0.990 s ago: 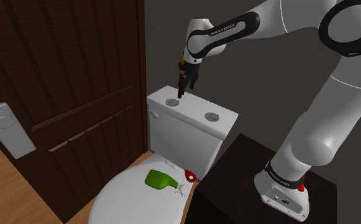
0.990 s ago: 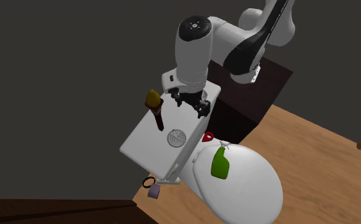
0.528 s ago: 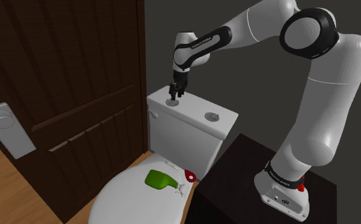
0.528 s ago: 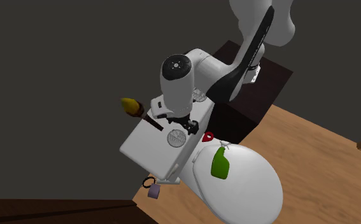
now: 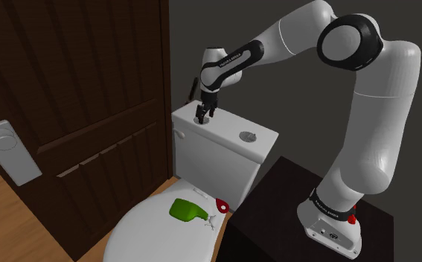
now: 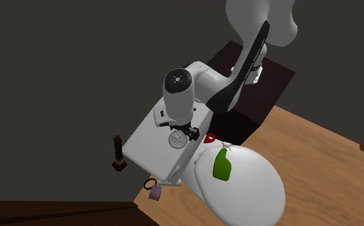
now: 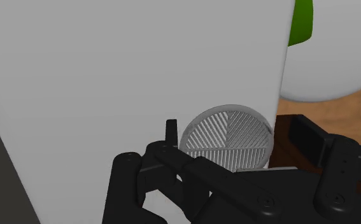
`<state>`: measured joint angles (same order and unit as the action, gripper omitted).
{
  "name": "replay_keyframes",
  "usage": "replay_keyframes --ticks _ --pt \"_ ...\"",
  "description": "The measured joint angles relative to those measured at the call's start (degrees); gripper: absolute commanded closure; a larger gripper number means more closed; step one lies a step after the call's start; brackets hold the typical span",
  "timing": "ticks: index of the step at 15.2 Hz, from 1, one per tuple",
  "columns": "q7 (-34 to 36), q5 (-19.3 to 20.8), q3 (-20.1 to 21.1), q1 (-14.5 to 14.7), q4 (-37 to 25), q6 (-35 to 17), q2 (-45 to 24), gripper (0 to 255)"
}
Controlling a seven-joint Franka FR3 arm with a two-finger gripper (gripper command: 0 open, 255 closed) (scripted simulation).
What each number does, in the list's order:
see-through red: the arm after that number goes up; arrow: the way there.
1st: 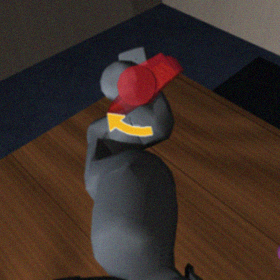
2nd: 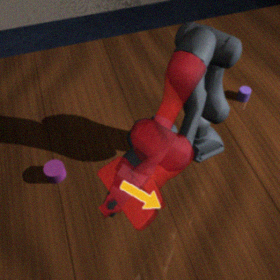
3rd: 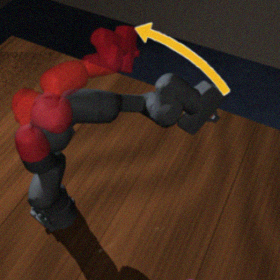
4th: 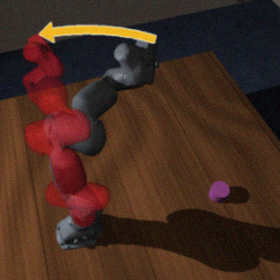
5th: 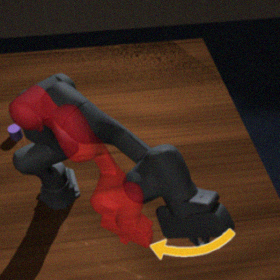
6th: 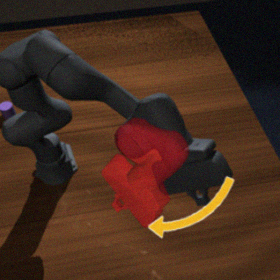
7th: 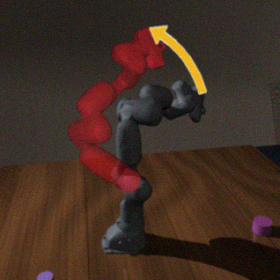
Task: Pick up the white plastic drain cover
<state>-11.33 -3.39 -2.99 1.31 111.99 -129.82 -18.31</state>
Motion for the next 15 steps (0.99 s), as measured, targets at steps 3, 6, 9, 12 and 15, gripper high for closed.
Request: replay_keyframes --ticks 3,6,9,12,15 --pt "0.0 0.0 -0.1 -0.1 0.0 -0.3 0.1 255" --pt "0.0 0.0 -0.1 -0.1 0.1 -0.3 0.2 255" --pt "0.0 0.0 -0.1 -0.1 0.1 -0.4 0.1 255" --pt "0.0 0.0 -0.1 0.0 -0.1 0.3 0.4 255" --pt "0.1 0.2 -0.1 0.0 -0.8 2.3 1.5 255"
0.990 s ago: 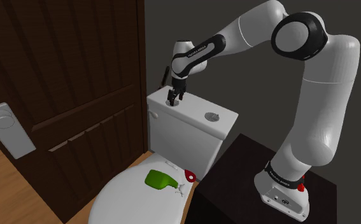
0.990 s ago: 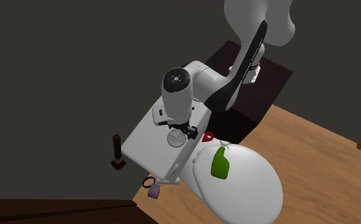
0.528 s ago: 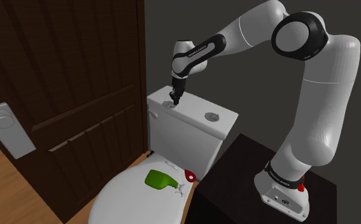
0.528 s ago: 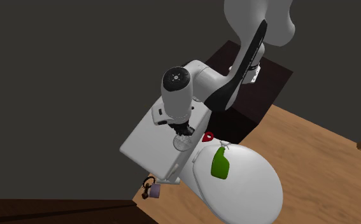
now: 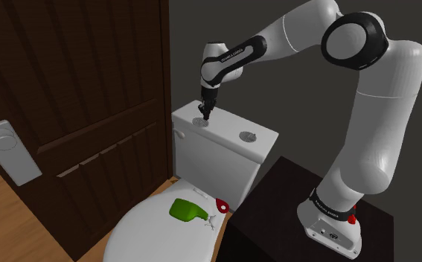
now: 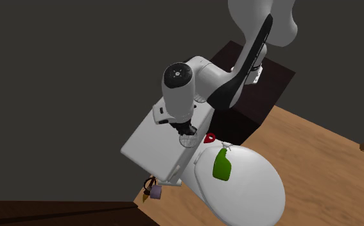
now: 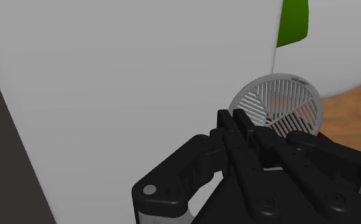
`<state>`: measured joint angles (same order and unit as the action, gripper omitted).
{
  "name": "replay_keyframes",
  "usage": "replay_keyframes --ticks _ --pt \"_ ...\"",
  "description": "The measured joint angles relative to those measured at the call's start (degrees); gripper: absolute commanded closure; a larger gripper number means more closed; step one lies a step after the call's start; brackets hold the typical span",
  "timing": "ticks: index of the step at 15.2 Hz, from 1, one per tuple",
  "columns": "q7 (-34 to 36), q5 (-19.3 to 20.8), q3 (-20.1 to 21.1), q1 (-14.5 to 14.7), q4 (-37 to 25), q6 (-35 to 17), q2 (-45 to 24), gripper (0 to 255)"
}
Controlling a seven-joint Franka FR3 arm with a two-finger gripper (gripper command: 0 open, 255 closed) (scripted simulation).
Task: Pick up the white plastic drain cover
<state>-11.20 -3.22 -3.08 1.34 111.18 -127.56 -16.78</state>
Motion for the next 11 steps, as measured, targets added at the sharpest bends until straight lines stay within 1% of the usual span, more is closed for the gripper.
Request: replay_keyframes --ticks 11 --pt "0.4 0.5 -0.1 0.1 -3.3 7.1 3.8 255"
